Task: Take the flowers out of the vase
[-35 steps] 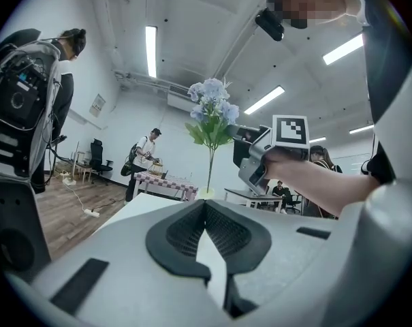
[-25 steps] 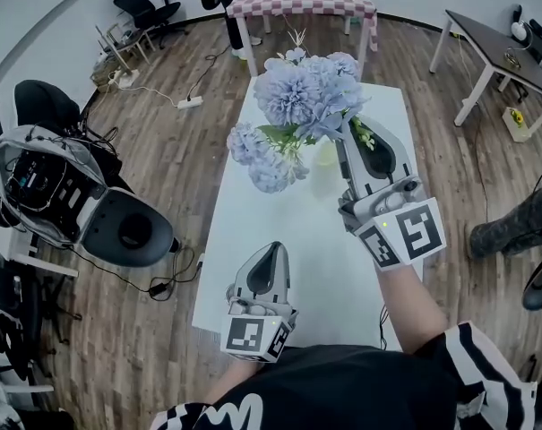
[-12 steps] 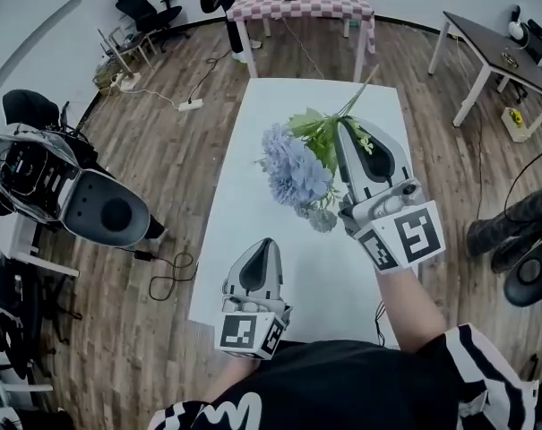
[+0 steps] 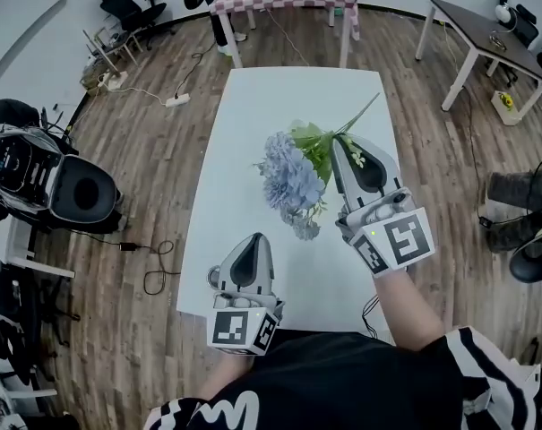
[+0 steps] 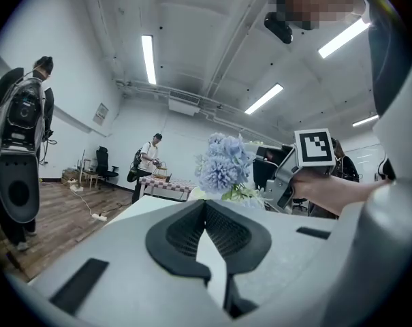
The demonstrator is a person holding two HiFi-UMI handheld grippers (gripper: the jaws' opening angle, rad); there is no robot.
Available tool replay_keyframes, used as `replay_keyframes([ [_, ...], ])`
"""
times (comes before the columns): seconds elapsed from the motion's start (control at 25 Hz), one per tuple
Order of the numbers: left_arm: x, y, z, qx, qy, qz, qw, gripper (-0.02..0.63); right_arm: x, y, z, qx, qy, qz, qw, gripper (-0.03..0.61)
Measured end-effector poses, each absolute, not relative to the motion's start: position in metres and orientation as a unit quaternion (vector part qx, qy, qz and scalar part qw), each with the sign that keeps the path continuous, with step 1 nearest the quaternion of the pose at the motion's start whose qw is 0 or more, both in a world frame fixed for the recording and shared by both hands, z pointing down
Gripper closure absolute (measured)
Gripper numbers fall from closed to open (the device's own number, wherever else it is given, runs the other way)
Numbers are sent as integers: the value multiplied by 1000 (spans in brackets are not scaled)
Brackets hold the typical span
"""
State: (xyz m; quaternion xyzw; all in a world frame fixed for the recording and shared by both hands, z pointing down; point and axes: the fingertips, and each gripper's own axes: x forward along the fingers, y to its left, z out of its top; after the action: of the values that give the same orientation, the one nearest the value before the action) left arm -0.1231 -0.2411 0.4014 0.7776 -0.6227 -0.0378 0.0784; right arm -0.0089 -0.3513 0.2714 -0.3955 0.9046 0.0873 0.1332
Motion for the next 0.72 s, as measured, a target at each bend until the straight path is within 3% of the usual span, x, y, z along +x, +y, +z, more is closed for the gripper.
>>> replay_keyframes([
  [0.72, -88, -226, 421, 781, -616, -21, 96, 609, 20, -354, 380, -413, 908, -3, 68, 555],
])
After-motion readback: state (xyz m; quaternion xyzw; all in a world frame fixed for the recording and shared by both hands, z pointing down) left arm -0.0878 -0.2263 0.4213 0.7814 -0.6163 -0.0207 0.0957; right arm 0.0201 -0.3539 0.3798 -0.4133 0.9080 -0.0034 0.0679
